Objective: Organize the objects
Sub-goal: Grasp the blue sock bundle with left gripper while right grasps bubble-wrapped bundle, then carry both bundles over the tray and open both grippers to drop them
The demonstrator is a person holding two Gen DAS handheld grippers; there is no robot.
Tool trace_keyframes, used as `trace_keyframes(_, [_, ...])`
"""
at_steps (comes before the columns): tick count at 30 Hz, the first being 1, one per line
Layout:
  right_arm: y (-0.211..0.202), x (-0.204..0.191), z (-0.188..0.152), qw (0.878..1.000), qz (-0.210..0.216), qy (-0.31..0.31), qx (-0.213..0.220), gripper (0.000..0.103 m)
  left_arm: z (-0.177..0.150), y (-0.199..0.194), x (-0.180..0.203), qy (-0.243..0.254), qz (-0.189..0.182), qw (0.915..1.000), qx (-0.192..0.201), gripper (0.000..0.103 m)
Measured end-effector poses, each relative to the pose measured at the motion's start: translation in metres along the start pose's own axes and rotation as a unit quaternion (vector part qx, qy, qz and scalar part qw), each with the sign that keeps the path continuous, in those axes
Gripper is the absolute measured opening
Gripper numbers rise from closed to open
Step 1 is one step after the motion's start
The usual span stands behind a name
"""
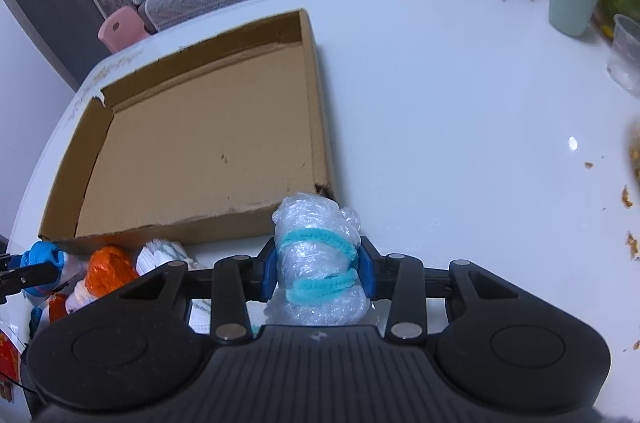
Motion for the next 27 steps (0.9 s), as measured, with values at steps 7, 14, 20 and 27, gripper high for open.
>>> trace_keyframes(7, [-0.02,0.007,0.013,1.0,0.005,0.006,0.029,0.036,0.014,-0.02,0.001,-0.001,0.0,0.9995,0.031,0.072])
trace_keyframes(14, [-0.033,-0.013,0.044,0.998,0.016,-0.015,0.057,0.036,0.05,-0.04,-0.002,-0.017,0.007,0.9972,0.073,0.072])
trace_keyframes(20, [-0.037,-0.062,0.079,0.994,0.053,-0.054,0.075,0.036,0.099,-0.046,0.001,-0.026,0.021,0.9929,0.114,0.072])
trace_keyframes(27, [0.0,-0.129,0.109,0.99,0.113,-0.068,0.047,0.036,0.138,-0.002,-0.011,-0.08,0.028,0.9892,0.119,0.072])
Point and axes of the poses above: each gripper's, at about its wrist camera, not at the fingertips, and y roughly the way its jaws point, x to its right, z to its top, the point moved 6 cm from there along y, roughly the way its jaws point, and after that the axes turned 9 degrees about y, right-handed, at the moved point
